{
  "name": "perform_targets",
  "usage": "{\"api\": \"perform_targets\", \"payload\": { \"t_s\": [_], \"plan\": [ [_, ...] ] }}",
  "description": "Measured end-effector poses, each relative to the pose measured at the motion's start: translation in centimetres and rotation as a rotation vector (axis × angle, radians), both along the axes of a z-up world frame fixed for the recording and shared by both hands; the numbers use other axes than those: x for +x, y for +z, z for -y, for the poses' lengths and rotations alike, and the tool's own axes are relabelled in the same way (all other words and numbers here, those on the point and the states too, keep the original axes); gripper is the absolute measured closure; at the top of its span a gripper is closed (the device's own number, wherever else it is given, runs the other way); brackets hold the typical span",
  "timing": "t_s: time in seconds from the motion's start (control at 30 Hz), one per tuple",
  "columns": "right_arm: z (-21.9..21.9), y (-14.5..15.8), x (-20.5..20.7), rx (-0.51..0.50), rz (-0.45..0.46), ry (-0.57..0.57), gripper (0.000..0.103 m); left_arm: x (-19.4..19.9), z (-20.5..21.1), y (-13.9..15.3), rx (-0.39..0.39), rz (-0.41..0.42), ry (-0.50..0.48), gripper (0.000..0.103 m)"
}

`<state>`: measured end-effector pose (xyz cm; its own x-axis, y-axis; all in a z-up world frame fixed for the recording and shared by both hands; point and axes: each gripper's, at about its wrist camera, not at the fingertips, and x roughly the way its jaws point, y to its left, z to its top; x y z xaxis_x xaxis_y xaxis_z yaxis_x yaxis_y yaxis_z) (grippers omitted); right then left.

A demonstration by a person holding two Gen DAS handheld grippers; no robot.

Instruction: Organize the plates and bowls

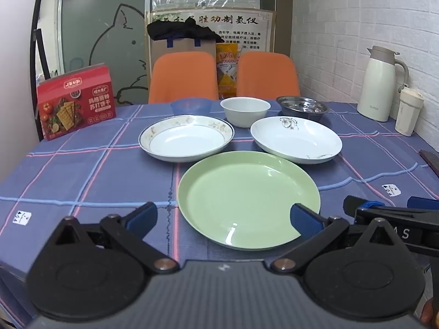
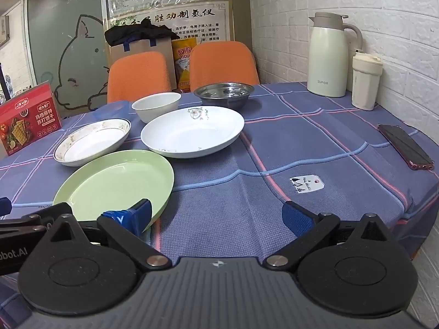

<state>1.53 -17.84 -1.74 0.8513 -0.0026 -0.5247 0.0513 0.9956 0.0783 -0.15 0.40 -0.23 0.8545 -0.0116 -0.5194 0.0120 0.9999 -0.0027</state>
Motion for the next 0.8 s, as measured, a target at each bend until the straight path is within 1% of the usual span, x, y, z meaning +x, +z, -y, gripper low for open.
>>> {"api": "perform_targets", "payload": {
  "t_s": [0.8],
  "plan": [
    [-0.85,0.2,-0.25,-0.007,0.003,0.012,0.014,0.12,0.07,0.31,-0.016,0.0,0.011,0.0]
  ]
}}
